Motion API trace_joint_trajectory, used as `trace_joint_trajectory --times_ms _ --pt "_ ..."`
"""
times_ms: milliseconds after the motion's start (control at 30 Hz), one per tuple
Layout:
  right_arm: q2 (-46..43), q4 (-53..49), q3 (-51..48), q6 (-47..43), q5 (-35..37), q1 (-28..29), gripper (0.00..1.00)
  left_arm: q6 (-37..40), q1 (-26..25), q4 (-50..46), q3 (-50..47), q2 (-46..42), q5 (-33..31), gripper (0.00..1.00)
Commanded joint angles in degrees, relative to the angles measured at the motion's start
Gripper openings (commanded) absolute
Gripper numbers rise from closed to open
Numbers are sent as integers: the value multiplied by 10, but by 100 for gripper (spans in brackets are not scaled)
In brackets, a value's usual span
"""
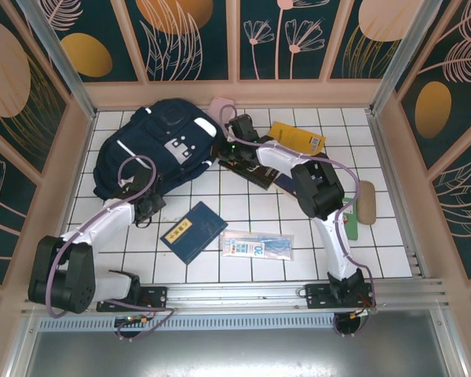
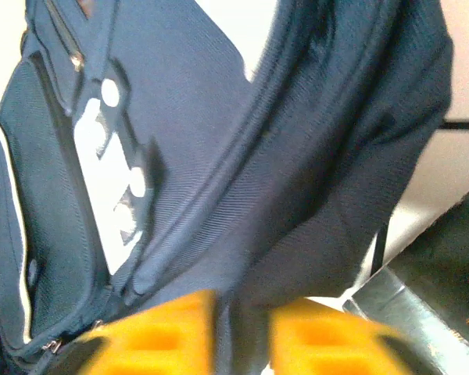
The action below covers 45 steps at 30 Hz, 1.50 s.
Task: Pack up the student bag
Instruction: Unzip the student bag at the top-center of the table.
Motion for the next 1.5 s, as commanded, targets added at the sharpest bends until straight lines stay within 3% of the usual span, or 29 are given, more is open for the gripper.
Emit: trace_joint_trajectory --times_ms 0,200,467,667,733,800,900,967,1200,1467 --pt "-14 -10 29 -6 27 -17 48 26 3 40 -12 -22 103 0" --pt "-56 -35 -30 47 38 3 66 32 -42 74 7 1 151 0" --pt "-92 -22 -124 136 53 57 72 23 -91 95 21 39 161 0" --pt "-75 20 -144 186 11 77 69 26 -103 95 33 43 173 0" --pt "-67 35 -146 199 -1 84 64 27 -106 93 36 43 173 0" --pt "-62 42 -141 205 -6 90 52 28 -106 84 40 45 166 0" --pt "-68 23 -130 196 19 92 26 30 -106 53 50 52 133 0" --pt "-78 -2 -121 182 51 89 2 31 -106 21 60 62 101 0" --pt "-99 -53 -102 142 114 53 0 32 -96 -91 94 93 -29 0" --pt "-118 -83 -80 94 130 0 0 38 2 -137 78 55 -97 0"
